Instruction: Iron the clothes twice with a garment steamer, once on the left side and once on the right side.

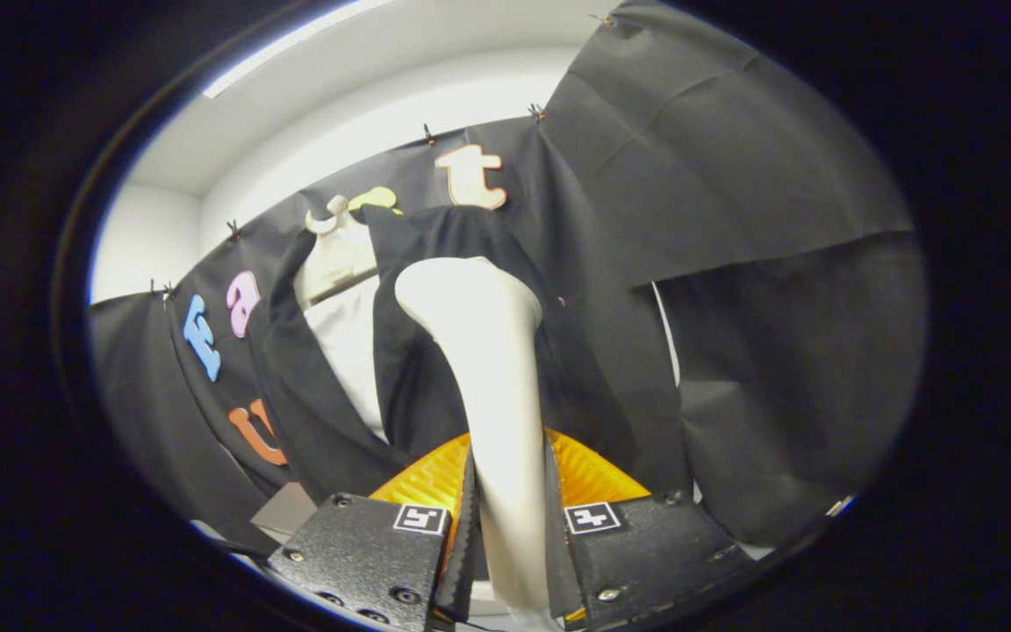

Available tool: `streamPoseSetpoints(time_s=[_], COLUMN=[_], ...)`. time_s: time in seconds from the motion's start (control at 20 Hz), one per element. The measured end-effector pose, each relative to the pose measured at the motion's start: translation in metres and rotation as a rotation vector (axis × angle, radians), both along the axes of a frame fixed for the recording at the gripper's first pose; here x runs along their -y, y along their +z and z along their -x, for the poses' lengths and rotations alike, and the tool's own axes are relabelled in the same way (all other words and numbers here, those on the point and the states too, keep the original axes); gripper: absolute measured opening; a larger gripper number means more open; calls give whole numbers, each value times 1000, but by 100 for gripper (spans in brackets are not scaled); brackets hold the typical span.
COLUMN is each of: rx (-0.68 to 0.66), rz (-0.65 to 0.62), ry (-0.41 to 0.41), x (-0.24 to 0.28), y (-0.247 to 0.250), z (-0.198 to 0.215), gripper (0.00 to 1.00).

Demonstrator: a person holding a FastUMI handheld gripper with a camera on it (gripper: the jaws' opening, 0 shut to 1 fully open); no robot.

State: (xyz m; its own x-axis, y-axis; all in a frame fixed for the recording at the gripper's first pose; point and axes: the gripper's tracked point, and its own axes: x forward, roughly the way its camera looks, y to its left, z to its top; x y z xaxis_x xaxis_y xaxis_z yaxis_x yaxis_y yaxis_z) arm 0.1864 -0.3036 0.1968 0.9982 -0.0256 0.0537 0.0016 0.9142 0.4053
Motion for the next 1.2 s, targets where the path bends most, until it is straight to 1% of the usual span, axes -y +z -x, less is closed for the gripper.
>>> streamPoseSetpoints(time_s=[0.15,0.2,0.35,0.5,0.65,0.75,1.2], rx=[12,15,16,6,-3,-12,-92], rz=[13,17,53,98,117,127,162], ry=[13,18,11,-46,-88,-99,-95], x=[-1,-7,-19,-24,-29,-33,-60], y=[27,27,40,38,30,21,-43], z=[-21,-31,-44,-50,-52,-52,-44], gripper=[36,36,36,36,36,36,35])
